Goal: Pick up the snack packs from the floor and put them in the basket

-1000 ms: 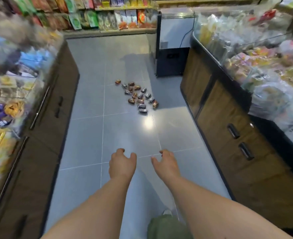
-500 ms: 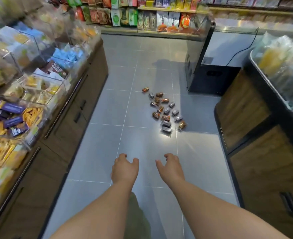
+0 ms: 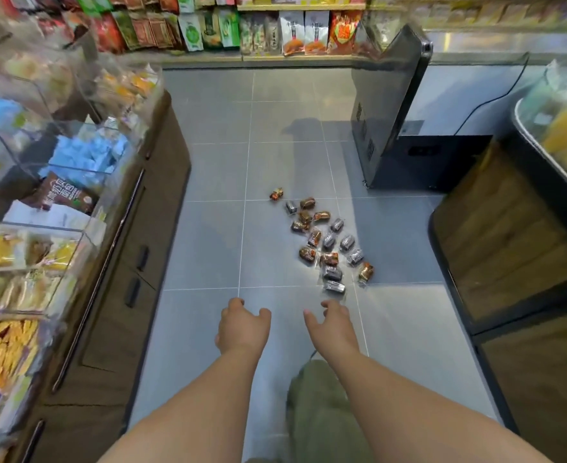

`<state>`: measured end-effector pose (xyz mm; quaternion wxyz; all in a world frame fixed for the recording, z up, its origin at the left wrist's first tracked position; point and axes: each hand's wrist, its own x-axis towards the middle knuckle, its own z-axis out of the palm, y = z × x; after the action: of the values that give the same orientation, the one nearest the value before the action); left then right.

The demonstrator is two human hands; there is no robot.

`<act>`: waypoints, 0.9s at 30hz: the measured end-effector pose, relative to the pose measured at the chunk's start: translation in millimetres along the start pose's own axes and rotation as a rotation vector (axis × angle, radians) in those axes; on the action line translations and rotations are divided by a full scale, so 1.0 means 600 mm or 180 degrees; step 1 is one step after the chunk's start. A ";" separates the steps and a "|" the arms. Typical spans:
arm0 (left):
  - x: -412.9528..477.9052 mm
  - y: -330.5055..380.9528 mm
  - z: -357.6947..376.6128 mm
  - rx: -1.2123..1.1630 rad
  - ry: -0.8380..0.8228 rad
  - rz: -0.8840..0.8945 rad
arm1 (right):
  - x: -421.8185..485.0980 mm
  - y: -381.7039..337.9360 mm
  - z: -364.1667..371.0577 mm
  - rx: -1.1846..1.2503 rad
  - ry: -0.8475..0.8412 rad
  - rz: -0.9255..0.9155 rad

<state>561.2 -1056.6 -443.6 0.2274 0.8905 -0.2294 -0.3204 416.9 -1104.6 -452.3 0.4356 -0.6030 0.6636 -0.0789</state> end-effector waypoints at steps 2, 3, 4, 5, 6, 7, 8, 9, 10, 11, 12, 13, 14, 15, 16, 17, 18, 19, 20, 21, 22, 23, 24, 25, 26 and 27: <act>0.073 0.049 0.000 -0.0032 0.0049 0.0002 | 0.077 -0.036 -0.007 0.0035 0.0003 0.0024; 0.109 0.077 -0.001 -0.0049 0.0082 0.0007 | 0.117 -0.056 -0.013 0.0050 0.0018 0.0031; 0.143 0.108 -0.002 -0.0062 0.0104 0.0015 | 0.157 -0.079 -0.021 0.0055 0.0036 0.0033; 0.176 0.140 -0.004 -0.0073 0.0121 0.0024 | 0.198 -0.104 -0.029 0.0052 0.0044 0.0026; 0.208 0.173 -0.005 -0.0090 0.0134 0.0038 | 0.237 -0.131 -0.039 0.0042 0.0042 0.0005; 0.240 0.205 -0.009 -0.0109 0.0145 0.0054 | 0.275 -0.159 -0.050 0.0032 0.0037 -0.0027; 0.270 0.235 -0.014 -0.0121 0.0160 0.0075 | 0.309 -0.189 -0.062 0.0029 0.0037 -0.0071; 0.300 0.263 -0.019 -0.0136 0.0184 0.0114 | 0.344 -0.220 -0.072 0.0035 0.0050 -0.0134; 0.331 0.290 -0.026 -0.0158 0.0212 0.0154 | 0.378 -0.252 -0.082 0.0041 0.0073 -0.0204; 0.363 0.313 -0.034 -0.0183 0.0238 0.0169 | 0.411 -0.282 -0.089 0.0038 0.0101 -0.0252; 0.394 0.332 -0.041 -0.0198 0.0262 0.0168 | 0.442 -0.311 -0.094 0.0018 0.0128 -0.0281; 0.423 0.350 -0.048 -0.0194 0.0279 0.0159 | 0.471 -0.337 -0.096 -0.0001 0.0143 -0.0294; 0.452 0.365 -0.054 -0.0184 0.0285 0.0152 | 0.498 -0.361 -0.094 -0.0011 0.0143 -0.0298; 0.482 0.378 -0.060 -0.0167 0.0278 0.0142 | 0.525 -0.381 -0.089 -0.0010 0.0128 -0.0295; 0.512 0.392 -0.064 -0.0142 0.0269 0.0129 | 0.552 -0.401 -0.082 -0.0005 0.0094 -0.0279; 0.544 0.404 -0.069 -0.0106 0.0258 0.0123 | 0.578 -0.420 -0.074 0.0003 0.0060 -0.0254; 0.578 0.416 -0.074 -0.0052 0.0251 0.0132 | 0.605 -0.439 -0.065 0.0002 0.0035 -0.0229; 0.614 0.429 -0.080 0.0016 0.0234 0.0148 | 0.634 -0.458 -0.055 -0.0014 0.0028 -0.0205; 0.654 0.441 -0.086 0.0090 0.0205 0.0172 | 0.663 -0.479 -0.047 -0.0032 0.0041 -0.0176; 0.694 0.455 -0.095 0.0167 0.0163 0.0203 | 0.695 -0.500 -0.038 -0.0036 0.0069 -0.0136; 0.736 0.470 -0.105 0.0248 0.0106 0.0243 | 0.726 -0.524 -0.030 -0.0024 0.0111 -0.0089; 0.779 0.486 -0.117 0.0328 0.0043 0.0280 | 0.758 -0.549 -0.024 0.0014 0.0163 -0.0031; 0.820 0.505 -0.130 0.0399 -0.0016 0.0310 | 0.788 -0.576 -0.020 0.0076 0.0233 0.0034; 0.859 0.525 -0.143 0.0457 -0.0072 0.0334 | 0.816 -0.603 -0.017 0.0164 0.0309 0.0111; 0.894 0.547 -0.154 0.0509 -0.0107 0.0374 | 0.841 -0.629 -0.015 0.0260 0.0385 0.0175; 0.927 0.572 -0.163 0.0568 -0.0132 0.0440 | 0.866 -0.655 -0.014 0.0341 0.0451 0.0216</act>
<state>920.4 -1611.4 -445.9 0.1639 0.8825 -0.3225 -0.3006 754.1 -1661.9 -450.5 0.4215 -0.5490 0.7077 -0.1420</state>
